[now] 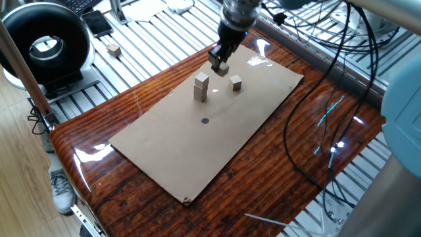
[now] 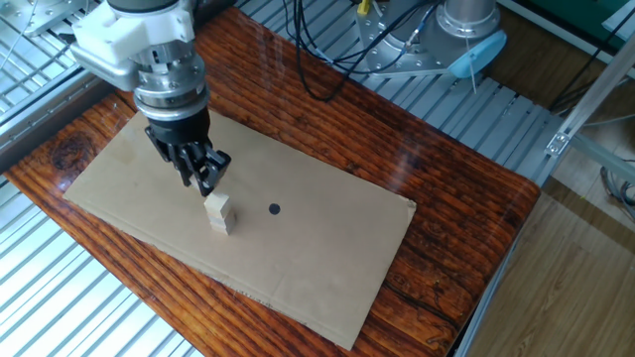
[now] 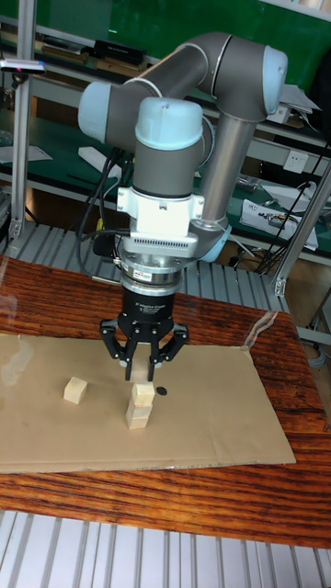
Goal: Stack the blocks in a vertical line of five
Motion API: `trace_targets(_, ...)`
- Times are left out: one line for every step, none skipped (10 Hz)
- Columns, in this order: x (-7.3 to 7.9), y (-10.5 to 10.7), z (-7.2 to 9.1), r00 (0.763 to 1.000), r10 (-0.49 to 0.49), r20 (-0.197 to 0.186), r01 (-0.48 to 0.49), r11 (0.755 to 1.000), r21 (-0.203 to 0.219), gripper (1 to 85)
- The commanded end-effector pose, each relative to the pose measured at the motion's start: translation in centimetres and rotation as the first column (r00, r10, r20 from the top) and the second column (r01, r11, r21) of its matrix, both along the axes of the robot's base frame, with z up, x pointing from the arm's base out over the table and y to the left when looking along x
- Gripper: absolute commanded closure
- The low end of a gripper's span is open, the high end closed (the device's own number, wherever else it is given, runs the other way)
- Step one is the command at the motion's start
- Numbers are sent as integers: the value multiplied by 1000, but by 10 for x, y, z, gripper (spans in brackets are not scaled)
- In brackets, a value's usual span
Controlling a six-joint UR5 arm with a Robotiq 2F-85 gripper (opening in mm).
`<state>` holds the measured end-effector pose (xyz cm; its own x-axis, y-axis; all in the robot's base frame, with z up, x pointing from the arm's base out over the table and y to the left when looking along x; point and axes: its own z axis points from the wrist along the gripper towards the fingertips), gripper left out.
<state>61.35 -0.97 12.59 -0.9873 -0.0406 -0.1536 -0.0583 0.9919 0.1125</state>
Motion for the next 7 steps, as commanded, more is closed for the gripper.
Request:
trace_targets(3,6,1,1000,-15,-2,15,1000,6,847)
trace_targets(2,5,-1,1000,-13,-7,13,1000,-5,847)
trace_targets(2,5,-3,1000,-11,-9,11,1000,-13,847)
trace_targets(2,7,-5,1000,-13,-11,13,1000,-17,847)
trace_targets(1,10,-9,1000,-16,-14,15,1000,-17,847)
trace_targets(0,11,-10,1000,-19,-13,19,1000,-17,847)
trace_targets(0,10,-11,1000,-7,-13,6,1000,-26,847)
